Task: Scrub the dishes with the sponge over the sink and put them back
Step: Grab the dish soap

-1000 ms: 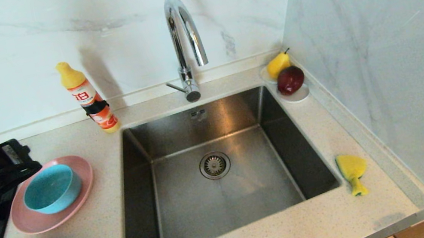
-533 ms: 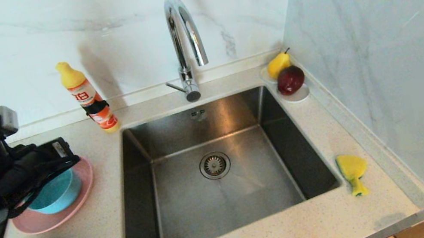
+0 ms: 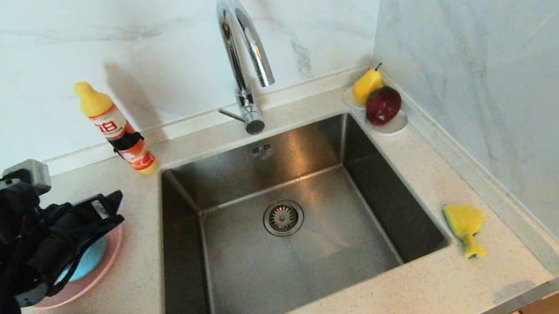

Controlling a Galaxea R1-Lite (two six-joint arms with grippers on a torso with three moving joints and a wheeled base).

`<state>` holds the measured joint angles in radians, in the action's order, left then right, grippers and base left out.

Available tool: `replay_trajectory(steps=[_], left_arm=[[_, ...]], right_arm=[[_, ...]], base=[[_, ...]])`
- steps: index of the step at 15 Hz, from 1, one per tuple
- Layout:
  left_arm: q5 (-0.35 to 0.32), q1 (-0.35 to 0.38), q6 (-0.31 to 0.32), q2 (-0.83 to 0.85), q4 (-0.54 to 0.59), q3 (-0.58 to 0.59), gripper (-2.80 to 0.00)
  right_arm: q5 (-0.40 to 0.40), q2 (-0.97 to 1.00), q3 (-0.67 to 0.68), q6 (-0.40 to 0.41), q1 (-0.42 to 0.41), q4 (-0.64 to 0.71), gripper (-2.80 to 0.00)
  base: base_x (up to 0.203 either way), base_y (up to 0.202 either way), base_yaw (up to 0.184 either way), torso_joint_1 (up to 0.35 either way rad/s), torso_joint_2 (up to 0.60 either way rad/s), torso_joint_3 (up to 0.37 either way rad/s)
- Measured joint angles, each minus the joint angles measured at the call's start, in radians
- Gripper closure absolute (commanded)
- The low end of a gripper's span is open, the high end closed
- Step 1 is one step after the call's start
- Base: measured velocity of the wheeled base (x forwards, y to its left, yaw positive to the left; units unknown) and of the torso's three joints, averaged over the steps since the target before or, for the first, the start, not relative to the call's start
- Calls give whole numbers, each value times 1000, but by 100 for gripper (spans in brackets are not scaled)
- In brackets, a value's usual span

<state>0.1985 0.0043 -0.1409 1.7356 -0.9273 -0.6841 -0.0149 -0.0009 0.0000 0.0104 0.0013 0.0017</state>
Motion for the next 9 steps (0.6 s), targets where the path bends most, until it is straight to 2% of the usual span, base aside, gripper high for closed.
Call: replay_trajectory(steps=[4, 9], left_arm=[[1, 0, 43, 119, -254, 15, -280], [-1, 0, 48, 208, -294, -12, -280]], right_arm=[[0, 0, 0, 0, 0, 0, 0], [0, 0, 0, 0, 0, 0, 0]], base=[[0, 0, 0, 0, 0, 0], [0, 0, 0, 0, 0, 0]])
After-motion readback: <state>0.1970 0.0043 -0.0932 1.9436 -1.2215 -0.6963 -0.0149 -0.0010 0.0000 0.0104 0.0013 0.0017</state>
